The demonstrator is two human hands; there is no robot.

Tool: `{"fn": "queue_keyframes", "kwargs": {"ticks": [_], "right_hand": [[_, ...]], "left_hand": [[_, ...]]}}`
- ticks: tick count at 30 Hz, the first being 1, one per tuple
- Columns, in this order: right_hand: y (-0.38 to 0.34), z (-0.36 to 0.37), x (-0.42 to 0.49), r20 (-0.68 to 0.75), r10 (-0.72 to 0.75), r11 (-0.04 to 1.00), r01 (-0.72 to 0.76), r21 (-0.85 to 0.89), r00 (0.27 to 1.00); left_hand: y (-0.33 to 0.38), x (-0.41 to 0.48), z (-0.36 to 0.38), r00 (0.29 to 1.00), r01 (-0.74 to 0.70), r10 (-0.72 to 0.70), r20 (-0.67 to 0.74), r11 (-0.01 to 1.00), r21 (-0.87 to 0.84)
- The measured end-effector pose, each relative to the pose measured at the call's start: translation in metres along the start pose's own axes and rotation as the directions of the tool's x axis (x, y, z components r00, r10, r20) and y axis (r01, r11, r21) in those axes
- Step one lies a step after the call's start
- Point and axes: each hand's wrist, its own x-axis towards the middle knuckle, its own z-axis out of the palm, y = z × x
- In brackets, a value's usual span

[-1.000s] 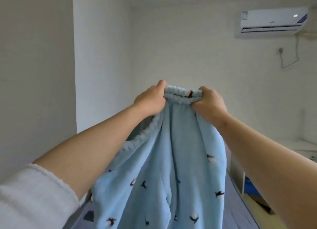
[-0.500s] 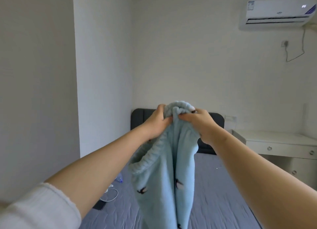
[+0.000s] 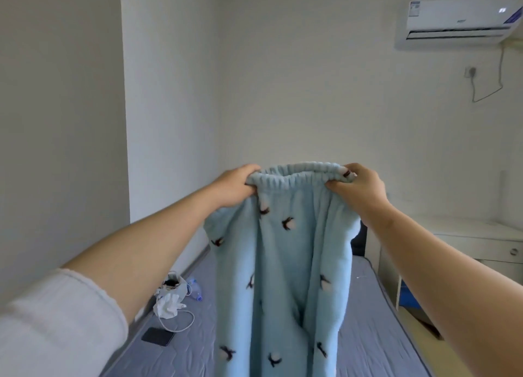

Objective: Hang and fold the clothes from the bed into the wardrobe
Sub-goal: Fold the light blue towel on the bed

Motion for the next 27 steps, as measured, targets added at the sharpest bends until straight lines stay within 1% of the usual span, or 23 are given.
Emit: {"fn": "queue_keyframes", "kwargs": {"ticks": [3, 4, 6, 9, 11, 13, 15, 17, 18, 21, 23, 24, 25, 27], "right_hand": [[-0.007, -0.010, 0.010, 0.049, -0.090, 0.979, 0.097, -0.178, 0.995], [-0.012, -0.013, 0.014, 0.068, -0.119, 0.962, 0.132, -0.238, 0.991], [-0.023, -0.019, 0.021, 0.055, -0.186, 0.918, 0.193, -0.347, 0.981], [-0.038, -0.027, 0.030, 0.045, -0.353, 0.799, 0.326, -0.505, 0.935], [-0.044, -0.026, 0.033, 0.093, -0.390, 0.730, 0.370, -0.575, 0.916], [-0.046, -0.021, 0.035, 0.139, -0.356, 0.718, 0.366, -0.592, 0.924], [-0.048, -0.012, 0.030, 0.178, -0.297, 0.743, 0.344, -0.574, 0.938], [-0.046, -0.004, 0.022, 0.217, -0.278, 0.740, 0.353, -0.573, 0.936], [-0.045, 0.000, 0.019, 0.227, -0.278, 0.732, 0.359, -0.580, 0.933], [-0.040, 0.006, 0.014, 0.215, -0.249, 0.796, 0.326, -0.510, 0.944], [-0.040, 0.006, 0.012, 0.191, -0.308, 0.805, 0.363, -0.469, 0.932], [-0.041, 0.006, 0.013, 0.193, -0.351, 0.790, 0.401, -0.464, 0.916], [-0.044, 0.005, 0.011, 0.230, -0.381, 0.761, 0.445, -0.473, 0.895], [-0.050, 0.004, 0.013, 0.306, -0.424, 0.653, 0.522, -0.549, 0.852]], "left_hand": [[0.005, 0.010, -0.033, 1.000, -0.008, 0.009, -0.011, 0.994, 0.111], [0.007, 0.012, -0.044, 1.000, -0.004, 0.008, -0.022, 0.984, 0.176], [0.011, 0.017, -0.064, 0.998, -0.013, 0.033, -0.060, 0.953, 0.304], [0.015, 0.024, -0.085, 0.991, -0.046, 0.090, -0.096, 0.919, 0.391], [0.019, 0.027, -0.095, 0.987, -0.077, 0.127, -0.094, 0.905, 0.418], [0.025, 0.028, -0.103, 0.992, -0.103, 0.122, -0.022, 0.910, 0.401], [0.030, 0.026, -0.109, 0.988, -0.088, 0.044, 0.146, 0.947, 0.309], [0.033, 0.021, -0.112, 0.948, -0.045, -0.036, 0.317, 0.969, 0.242], [0.033, 0.020, -0.112, 0.934, -0.038, -0.052, 0.354, 0.970, 0.242], [0.025, 0.022, -0.111, 0.939, -0.053, -0.057, 0.340, 0.951, 0.305], [0.019, 0.024, -0.110, 0.951, -0.093, -0.033, 0.308, 0.918, 0.386], [0.016, 0.024, -0.111, 0.958, -0.106, -0.021, 0.285, 0.900, 0.423], [0.013, 0.023, -0.112, 0.968, -0.109, -0.010, 0.252, 0.883, 0.456], [0.010, 0.022, -0.116, 0.988, -0.087, 0.005, 0.155, 0.843, 0.531]]}}
